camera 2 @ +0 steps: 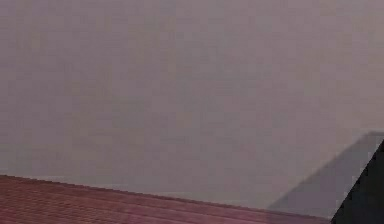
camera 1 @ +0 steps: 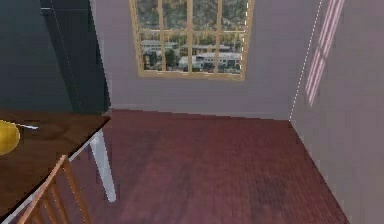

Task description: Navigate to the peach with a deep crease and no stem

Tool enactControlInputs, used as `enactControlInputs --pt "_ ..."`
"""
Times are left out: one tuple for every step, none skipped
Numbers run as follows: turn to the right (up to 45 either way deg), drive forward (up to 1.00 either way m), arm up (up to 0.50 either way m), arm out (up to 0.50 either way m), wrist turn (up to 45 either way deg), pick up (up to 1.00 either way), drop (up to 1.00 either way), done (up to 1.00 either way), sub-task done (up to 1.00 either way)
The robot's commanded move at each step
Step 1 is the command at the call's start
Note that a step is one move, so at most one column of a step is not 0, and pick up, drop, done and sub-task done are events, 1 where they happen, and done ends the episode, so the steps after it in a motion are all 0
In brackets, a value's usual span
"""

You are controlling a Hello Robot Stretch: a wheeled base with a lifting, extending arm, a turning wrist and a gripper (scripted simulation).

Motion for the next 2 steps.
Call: enactControlInputs --pt "45.0 0.00 0.00 0.00 0.0 0.00 0.00 0.00 0.00" --pt "27.0 0.00 0.00 0.00 0.0 0.00 0.00 0.00 0.00"
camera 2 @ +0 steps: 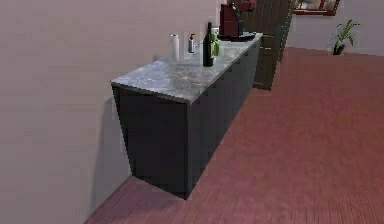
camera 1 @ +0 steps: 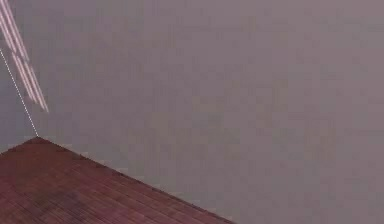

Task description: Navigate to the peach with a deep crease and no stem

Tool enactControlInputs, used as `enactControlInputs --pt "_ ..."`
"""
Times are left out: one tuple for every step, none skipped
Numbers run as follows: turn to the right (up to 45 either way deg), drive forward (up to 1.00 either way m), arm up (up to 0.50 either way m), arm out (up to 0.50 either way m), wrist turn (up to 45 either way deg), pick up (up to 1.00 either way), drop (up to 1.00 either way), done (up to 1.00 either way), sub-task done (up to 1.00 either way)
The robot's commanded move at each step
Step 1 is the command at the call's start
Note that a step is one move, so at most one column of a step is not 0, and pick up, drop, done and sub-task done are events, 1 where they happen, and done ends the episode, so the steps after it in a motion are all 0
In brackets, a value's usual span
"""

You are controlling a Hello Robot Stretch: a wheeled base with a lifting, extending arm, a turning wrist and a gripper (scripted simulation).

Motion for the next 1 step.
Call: enactControlInputs --pt "0.0 0.30 0.00 0.00 0.0 0.00 0.00 0.00 0.00"
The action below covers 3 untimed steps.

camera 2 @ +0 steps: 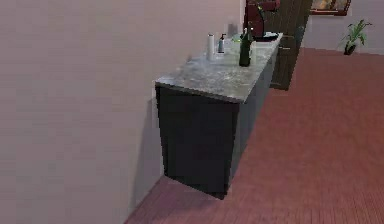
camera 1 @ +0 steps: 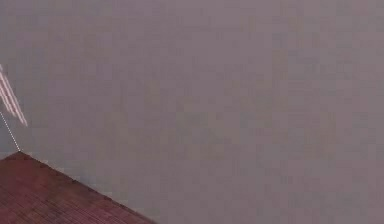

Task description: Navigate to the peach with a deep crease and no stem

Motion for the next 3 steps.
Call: enactControlInputs --pt "-45.0 0.00 0.00 0.00 0.0 0.00 0.00 0.00 0.00" --pt "-12.0 0.00 0.00 0.00 0.0 0.00 0.00 0.00 0.00" --pt "0.0 0.45 0.00 0.00 0.0 0.00 0.00 0.00 0.00"
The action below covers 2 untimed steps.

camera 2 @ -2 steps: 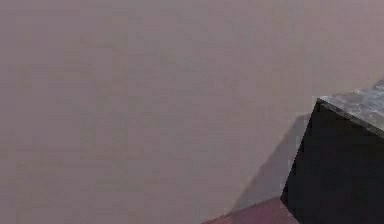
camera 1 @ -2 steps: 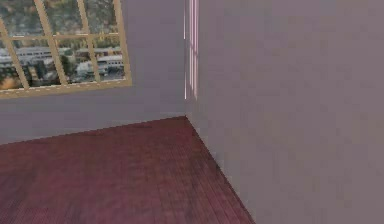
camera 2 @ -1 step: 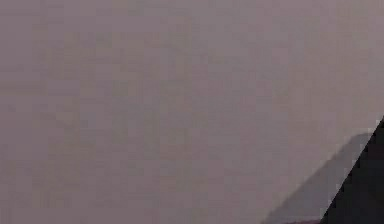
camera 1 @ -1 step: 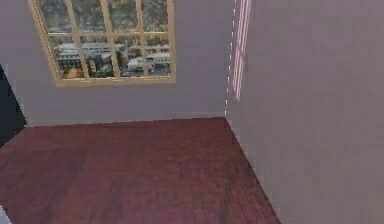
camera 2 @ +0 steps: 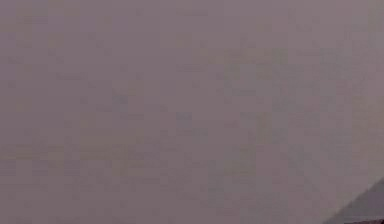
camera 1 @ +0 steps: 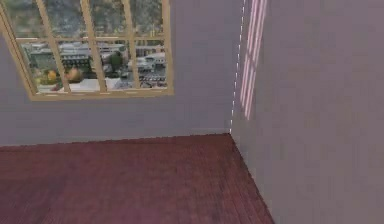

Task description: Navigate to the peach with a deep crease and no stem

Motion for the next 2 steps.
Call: enactControlInputs --pt "-45.0 0.00 0.00 0.00 0.0 0.00 0.00 0.00 0.00" --pt "0.0 1.00 0.00 0.00 0.0 0.00 0.00 0.00 0.00"
